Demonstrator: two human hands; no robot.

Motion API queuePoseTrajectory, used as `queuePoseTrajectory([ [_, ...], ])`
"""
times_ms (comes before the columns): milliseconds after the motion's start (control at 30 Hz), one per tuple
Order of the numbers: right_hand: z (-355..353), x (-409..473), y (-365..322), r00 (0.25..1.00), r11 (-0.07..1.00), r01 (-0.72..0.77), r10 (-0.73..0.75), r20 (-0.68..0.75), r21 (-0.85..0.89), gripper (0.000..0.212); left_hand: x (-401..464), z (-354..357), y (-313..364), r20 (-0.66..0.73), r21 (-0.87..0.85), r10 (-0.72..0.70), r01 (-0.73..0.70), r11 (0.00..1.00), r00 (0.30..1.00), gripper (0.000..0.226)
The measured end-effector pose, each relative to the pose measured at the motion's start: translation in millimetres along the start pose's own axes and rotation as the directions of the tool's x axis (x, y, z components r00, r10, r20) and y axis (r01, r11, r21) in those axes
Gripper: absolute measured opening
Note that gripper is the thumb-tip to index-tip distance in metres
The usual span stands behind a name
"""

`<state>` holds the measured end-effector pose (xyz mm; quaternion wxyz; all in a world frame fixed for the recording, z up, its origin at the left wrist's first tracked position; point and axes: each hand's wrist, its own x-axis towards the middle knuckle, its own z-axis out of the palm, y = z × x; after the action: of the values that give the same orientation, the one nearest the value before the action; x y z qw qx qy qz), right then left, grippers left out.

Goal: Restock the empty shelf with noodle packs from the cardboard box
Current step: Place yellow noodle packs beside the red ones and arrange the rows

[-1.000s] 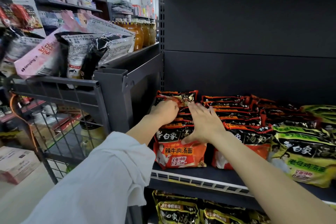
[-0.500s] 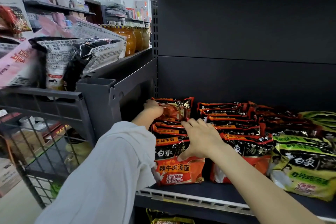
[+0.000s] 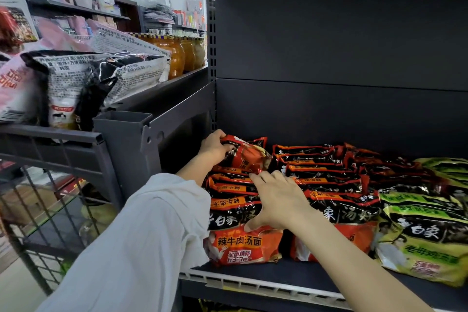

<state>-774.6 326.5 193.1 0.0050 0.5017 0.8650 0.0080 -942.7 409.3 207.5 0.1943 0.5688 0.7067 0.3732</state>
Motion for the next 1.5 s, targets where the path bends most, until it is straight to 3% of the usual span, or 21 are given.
queuePoseTrajectory([
  [200, 1, 1, 0, 1.0, 1.0, 0.005, -0.005, -0.002, -0.009, 0.117, 9, 5, 10, 0.042, 0.168, 0.196, -0.2, 0.965, 0.98, 0.028],
  [300, 1, 1, 0, 1.0, 1.0, 0.002, -0.002, -0.007, -0.01, 0.117, 5, 13, 11, 0.21, 0.256, 0.239, -0.289, 0.922, 0.948, 0.037],
  [400, 1, 0, 0, 1.0, 1.0, 0.005, -0.006, -0.013, -0.007, 0.116, -3, 21, 13, 0.38, 0.181, 0.228, -0.315, 0.932, 0.896, 0.045],
  [500, 1, 0, 0, 1.0, 1.0, 0.005, -0.005, -0.012, -0.012, 0.116, -3, 21, 13, 0.288, 0.169, 0.188, -0.242, 0.955, 0.939, 0.037],
  [600, 1, 1, 0, 1.0, 1.0, 0.001, -0.002, -0.012, -0.007, 0.117, 0, 14, 3, 0.068, 0.47, 0.036, -0.064, 0.88, 0.997, 0.03],
  [700, 0, 6, 0, 1.0, 1.0, -0.009, 0.009, -0.022, -0.017, 0.119, -1, 9, -4, 0.101, 0.442, -0.136, 0.078, 0.893, 0.986, 0.037],
  [800, -2, 15, 0, 0.997, 0.998, -0.033, 0.03, -0.069, -0.055, 0.121, -8, 5, -2, 0.077, 0.399, -0.082, 0.044, 0.916, 0.994, 0.042],
  [933, 1, 27, -1, 0.987, 0.995, -0.084, 0.075, -0.14, -0.06, 0.117, -20, 0, -1, 0.095, 0.52, 0.025, -0.071, 0.851, 0.995, 0.043],
  [1033, 1, 30, -3, 0.993, 0.996, -0.083, 0.081, -0.091, -0.022, 0.113, -33, 2, -2, 0.215, 0.59, 0.018, -0.144, 0.794, 0.977, 0.047],
  [1100, -2, 30, 0, 0.997, 0.998, -0.067, 0.068, -0.04, 0.011, 0.113, -39, 3, -4, 0.22, 0.603, 0.004, -0.139, 0.786, 0.975, 0.049],
  [1167, -4, 29, 3, 0.998, 0.998, -0.059, 0.06, -0.008, 0.038, 0.114, -44, 1, -6, 0.086, 0.563, -0.023, -0.029, 0.826, 0.996, 0.049],
  [1267, -2, 27, 4, 0.998, 0.997, -0.068, 0.069, -0.007, 0.028, 0.113, -52, -5, -11, -0.137, 0.319, -0.113, 0.151, 0.936, 0.984, 0.051],
  [1367, -5, 31, 0, 0.997, 0.996, -0.078, 0.077, -0.02, -0.047, 0.111, -59, -8, -15, -0.005, 0.04, -0.246, 0.246, 0.969, 0.969, 0.044],
  [1433, -6, 34, -2, 0.996, 0.993, -0.083, 0.08, -0.036, -0.086, 0.105, -58, -9, -15, 0.056, -0.204, -0.326, 0.331, 0.921, 0.944, 0.041],
  [1500, -4, 36, -4, 0.996, 0.99, -0.084, 0.079, -0.049, -0.115, 0.1, -50, -8, -16, 0.021, -0.342, -0.381, 0.364, 0.866, 0.925, 0.041],
])
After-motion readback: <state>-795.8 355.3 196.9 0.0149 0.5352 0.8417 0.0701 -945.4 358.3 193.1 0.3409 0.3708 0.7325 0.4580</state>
